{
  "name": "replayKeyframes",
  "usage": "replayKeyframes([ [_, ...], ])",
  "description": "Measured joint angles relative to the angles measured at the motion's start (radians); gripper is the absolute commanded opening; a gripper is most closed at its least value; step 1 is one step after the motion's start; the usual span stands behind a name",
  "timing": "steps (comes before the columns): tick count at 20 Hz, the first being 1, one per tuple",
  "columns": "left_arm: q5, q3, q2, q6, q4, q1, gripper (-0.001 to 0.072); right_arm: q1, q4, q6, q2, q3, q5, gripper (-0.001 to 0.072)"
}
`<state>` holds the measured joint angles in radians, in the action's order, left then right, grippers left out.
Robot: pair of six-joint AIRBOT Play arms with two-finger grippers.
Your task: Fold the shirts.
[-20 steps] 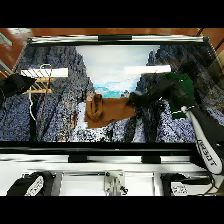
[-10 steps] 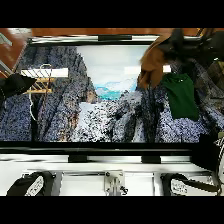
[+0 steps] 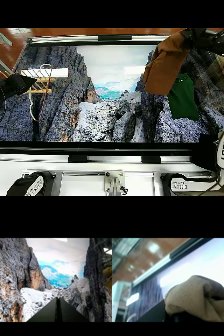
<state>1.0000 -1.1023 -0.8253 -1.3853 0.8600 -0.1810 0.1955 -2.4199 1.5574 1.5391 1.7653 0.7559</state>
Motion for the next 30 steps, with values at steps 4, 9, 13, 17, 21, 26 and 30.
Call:
replayKeyframes([
  [4,0.0,0.0,0.0,0.0,0.0,0.0,0.0028,-0.034,-0.022,0.008,0.069,0.007,-0.305,0.0061],
  [9,0.001,0.0,0.0,0.001,0.0,0.001,0.0028,0.001,0.098,0.064,0.113,0.021,-0.371,0.0062],
  [13,0.005,0.0,0.001,0.0,-0.005,0.001,0.0028,0.077,0.362,0.008,0.145,0.023,-0.027,0.0063],
  [17,0.006,0.0,0.001,0.0,-0.008,0.004,0.0028,0.155,0.53,-0.096,0.131,0.024,0.341,0.0063],
  [21,0.006,0.0,0.001,0.0,-0.011,0.023,0.0028,0.19,0.595,-0.148,0.089,0.024,0.598,0.0063],
  [26,0.006,0.0,0.001,0.0,-0.018,0.05,0.0029,0.192,0.632,-0.229,0.065,-0.007,0.785,0.0064],
  [30,0.006,0.0,0.001,0.0,-0.023,0.059,0.0029,0.189,0.672,-0.301,0.062,-0.121,0.862,0.0239],
])
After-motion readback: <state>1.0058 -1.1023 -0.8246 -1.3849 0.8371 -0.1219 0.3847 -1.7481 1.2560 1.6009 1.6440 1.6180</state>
